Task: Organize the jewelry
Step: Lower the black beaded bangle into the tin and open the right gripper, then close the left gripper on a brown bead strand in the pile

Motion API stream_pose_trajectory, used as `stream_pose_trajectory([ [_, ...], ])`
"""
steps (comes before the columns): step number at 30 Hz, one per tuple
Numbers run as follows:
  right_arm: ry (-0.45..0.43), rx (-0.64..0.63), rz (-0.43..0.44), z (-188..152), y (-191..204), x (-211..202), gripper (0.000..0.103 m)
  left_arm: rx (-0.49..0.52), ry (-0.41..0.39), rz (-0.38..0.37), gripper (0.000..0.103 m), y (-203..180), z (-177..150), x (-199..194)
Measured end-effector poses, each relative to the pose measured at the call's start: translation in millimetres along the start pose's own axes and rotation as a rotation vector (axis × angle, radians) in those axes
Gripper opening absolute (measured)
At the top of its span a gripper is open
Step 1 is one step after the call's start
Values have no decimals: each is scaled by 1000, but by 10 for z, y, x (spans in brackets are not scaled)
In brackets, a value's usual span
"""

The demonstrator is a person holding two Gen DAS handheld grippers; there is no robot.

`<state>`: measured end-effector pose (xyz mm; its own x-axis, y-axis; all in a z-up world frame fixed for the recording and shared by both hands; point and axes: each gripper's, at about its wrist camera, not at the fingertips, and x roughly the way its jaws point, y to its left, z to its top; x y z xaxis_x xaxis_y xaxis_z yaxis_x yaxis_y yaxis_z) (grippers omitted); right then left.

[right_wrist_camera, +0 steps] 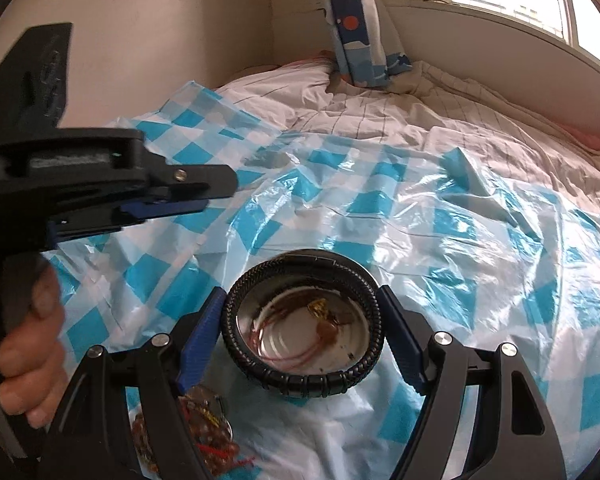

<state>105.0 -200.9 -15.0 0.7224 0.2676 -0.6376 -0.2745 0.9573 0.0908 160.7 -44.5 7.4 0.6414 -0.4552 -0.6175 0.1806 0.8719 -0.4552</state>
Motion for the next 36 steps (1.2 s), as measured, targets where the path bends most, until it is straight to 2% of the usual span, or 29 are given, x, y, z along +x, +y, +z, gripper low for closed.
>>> stream_pose_trajectory([
  [6, 10, -11, -1, 35, 50, 125, 73, 42, -13, 56, 42, 3, -5, -87],
  [12, 19, -16, -12, 45, 45, 222, 74, 78, -37, 107, 57, -35, -16, -133],
  [17, 34, 5, -20, 14, -22, 320, 82, 125, -47, 155, 68, -82, -54, -153],
  [23, 34, 27, -38, -19, -129, 189, 82, 198, -25, 191, 71, -105, -169, -227],
  [26, 49, 48, -61, -79, -214, 44, 82, 260, 22, 203, 73, -108, -312, -279],
  [31, 58, 105, -63, -173, -273, -271, 84, 335, 108, 196, 74, -72, -532, -342],
  [36, 111, 108, -81, -558, -151, -557, 88, 411, 144, 102, 74, -122, -804, -538],
])
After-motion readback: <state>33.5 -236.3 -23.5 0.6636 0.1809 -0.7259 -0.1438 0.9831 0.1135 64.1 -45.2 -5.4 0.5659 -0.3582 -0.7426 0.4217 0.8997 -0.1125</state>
